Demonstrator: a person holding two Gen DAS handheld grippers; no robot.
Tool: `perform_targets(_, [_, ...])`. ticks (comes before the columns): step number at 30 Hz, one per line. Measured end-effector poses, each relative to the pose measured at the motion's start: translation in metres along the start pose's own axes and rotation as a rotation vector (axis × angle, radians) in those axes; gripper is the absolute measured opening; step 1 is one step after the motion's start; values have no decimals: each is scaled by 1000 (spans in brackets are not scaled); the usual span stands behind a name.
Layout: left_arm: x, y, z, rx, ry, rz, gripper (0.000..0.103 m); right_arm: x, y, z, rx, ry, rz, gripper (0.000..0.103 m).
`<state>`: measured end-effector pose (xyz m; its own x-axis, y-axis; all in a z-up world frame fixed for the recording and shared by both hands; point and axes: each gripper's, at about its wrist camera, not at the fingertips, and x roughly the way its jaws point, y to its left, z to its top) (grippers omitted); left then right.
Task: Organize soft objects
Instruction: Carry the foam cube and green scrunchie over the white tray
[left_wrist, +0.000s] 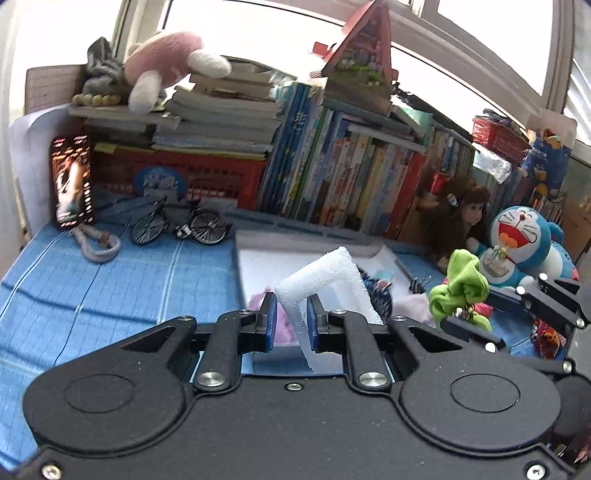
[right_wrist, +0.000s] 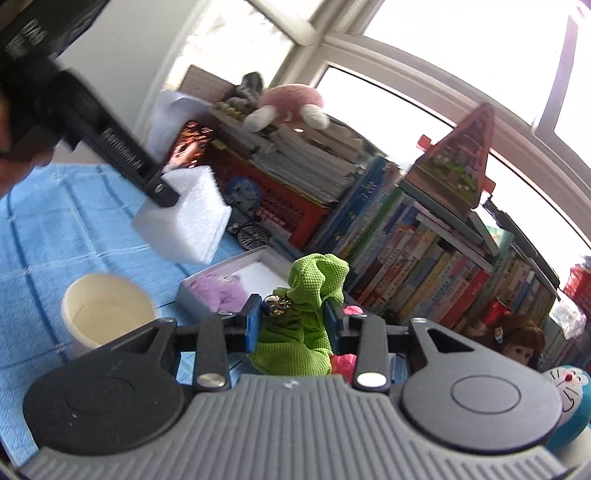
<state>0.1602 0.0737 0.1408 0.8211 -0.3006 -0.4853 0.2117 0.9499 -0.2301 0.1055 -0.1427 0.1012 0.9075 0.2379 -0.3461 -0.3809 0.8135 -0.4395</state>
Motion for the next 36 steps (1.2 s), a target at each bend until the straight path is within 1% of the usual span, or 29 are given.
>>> perform_targets(7, [25,-19,27,23,-1,-9,16,18,-46,10,187,39,4,41])
perform_targets(9, [34,-22,33,11,-6,-6,16,25,-58,11,233,48,-1,41])
perform_targets(12, [52,-22,45,-26,-3,-10,16,39,-86,10,354,72,-10,41])
perform_targets(16, [83,-19,55,-53,35,3,16,66,-123,0,544,126,-8,41])
perform_targets(20, [117,-17,56,-50,82,35,16,93,-144,-16,678,163,-7,41])
perform_targets(25, [154,-12,54,-75,147,49,16,125,-156,-32,748,191,-14,41])
perform_targets(29, [176,-8,51,-81,171,75,16,146,-158,-43,794,225,-15,41])
perform_targets(33, [188,-7,47,-75,188,85,16,162,-156,-53,822,262,-6,41])
perform_targets(36, [194,-6,45,-61,196,101,16,171,-153,-58,819,286,-1,41])
